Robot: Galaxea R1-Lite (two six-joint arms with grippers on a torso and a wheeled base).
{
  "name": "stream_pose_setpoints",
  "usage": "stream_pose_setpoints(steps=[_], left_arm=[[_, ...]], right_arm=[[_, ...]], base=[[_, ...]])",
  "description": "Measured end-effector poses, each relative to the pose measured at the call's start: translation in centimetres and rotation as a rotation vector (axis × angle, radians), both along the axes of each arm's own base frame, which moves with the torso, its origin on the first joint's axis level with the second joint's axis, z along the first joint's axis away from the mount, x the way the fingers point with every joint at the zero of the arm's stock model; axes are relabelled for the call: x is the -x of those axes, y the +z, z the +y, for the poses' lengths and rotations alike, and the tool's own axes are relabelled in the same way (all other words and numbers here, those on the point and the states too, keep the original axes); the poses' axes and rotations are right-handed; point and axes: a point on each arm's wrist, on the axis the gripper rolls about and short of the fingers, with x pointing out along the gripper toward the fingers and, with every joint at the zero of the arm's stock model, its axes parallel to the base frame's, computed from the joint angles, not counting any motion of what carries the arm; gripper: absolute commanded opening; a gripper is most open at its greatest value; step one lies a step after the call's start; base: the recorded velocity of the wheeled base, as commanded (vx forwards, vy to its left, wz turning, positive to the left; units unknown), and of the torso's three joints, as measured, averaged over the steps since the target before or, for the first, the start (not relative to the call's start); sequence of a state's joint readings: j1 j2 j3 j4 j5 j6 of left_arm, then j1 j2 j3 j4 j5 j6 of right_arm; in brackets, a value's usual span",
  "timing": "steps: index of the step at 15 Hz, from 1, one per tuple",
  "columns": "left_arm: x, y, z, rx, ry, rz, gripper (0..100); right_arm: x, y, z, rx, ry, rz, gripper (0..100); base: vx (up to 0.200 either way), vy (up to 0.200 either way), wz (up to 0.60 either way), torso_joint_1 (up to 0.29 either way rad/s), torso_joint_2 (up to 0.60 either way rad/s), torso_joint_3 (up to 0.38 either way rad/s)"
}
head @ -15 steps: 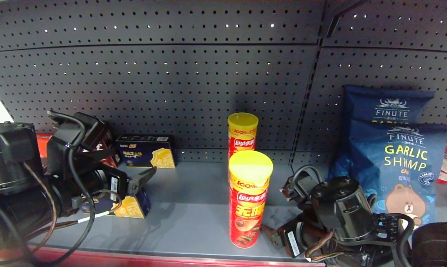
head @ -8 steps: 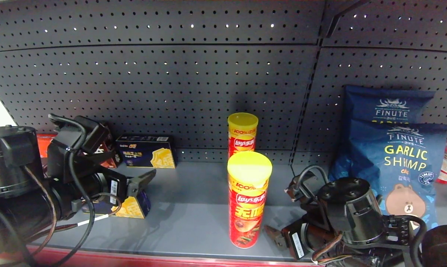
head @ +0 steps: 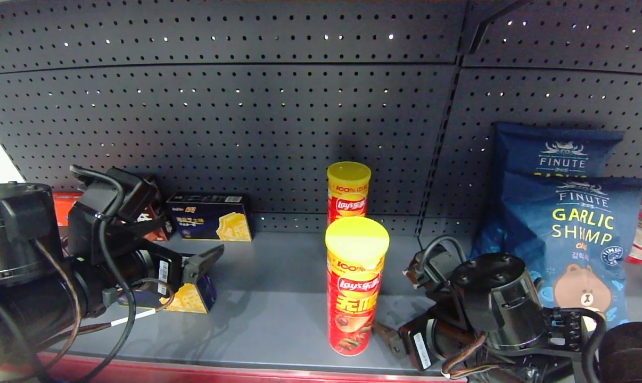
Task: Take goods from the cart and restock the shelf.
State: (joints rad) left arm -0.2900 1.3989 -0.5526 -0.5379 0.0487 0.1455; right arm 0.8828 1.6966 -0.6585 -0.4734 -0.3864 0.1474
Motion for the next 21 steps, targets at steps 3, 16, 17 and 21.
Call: stream_pose_setpoints(steps=[3, 16, 17, 21], left_arm=[[0.0, 0.0, 0.0, 0.000, 0.000, 0.001, 100], [2.1, 2.3, 0.6, 0.035, 0.001, -0.106, 100], [3.1, 2.8, 1.0, 0.048, 0.005, -0.133, 100], [8.2, 2.6, 4.6, 0.088, 0.132, -0.226, 100]], right_arm=[[-0.2, 0.0, 0.3, -0.007, 0.003, -0.007, 100], [1.4, 3.9, -1.9, -0.120, -0.019, -0.104, 100], [1.9, 4.7, -2.8, -0.145, -0.023, -0.124, 100], [4.5, 5.8, -9.2, -0.211, -0.132, -0.201, 100]], base=[[0.000, 0.000, 0.00, 0.000, 0.00, 0.000], [0.000, 0.000, 0.00, 0.000, 0.00, 0.000], [0.000, 0.000, 0.00, 0.000, 0.00, 0.000], [0.000, 0.000, 0.00, 0.000, 0.00, 0.000]])
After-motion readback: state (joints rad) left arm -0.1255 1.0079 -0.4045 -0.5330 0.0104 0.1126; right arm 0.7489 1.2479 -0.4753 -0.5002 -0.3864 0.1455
